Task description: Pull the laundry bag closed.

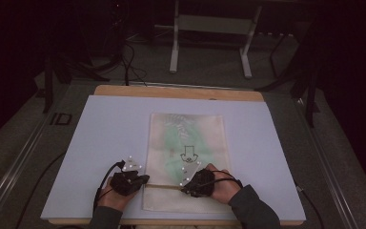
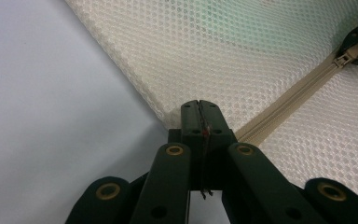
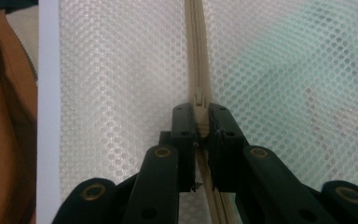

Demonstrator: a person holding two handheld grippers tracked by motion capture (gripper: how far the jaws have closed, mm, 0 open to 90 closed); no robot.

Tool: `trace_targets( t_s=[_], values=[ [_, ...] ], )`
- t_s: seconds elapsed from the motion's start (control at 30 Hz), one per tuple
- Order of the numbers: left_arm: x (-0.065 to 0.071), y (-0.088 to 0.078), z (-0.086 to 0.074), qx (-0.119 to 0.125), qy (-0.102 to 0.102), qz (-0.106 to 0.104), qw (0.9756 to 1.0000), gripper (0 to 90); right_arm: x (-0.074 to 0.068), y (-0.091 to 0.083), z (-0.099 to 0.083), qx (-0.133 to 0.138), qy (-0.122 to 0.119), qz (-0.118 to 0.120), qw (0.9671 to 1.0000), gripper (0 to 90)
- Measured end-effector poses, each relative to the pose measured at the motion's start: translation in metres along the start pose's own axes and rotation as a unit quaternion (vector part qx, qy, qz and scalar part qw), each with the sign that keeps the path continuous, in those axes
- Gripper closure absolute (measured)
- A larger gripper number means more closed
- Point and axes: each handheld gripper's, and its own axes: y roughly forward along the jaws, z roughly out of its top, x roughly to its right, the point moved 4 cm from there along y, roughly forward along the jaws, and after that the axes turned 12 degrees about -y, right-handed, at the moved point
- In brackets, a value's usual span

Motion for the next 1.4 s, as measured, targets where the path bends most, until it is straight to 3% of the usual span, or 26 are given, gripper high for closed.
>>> trace_targets(
  t_s=[1.4],
  values=[
    [0.000,0.000,0.000,0.000,-0.002,0.000,1.0000,89.5,-0.004,-0.011,-0.020,-0.008,0.013,0.000,0.9999,82.4]
  ],
)
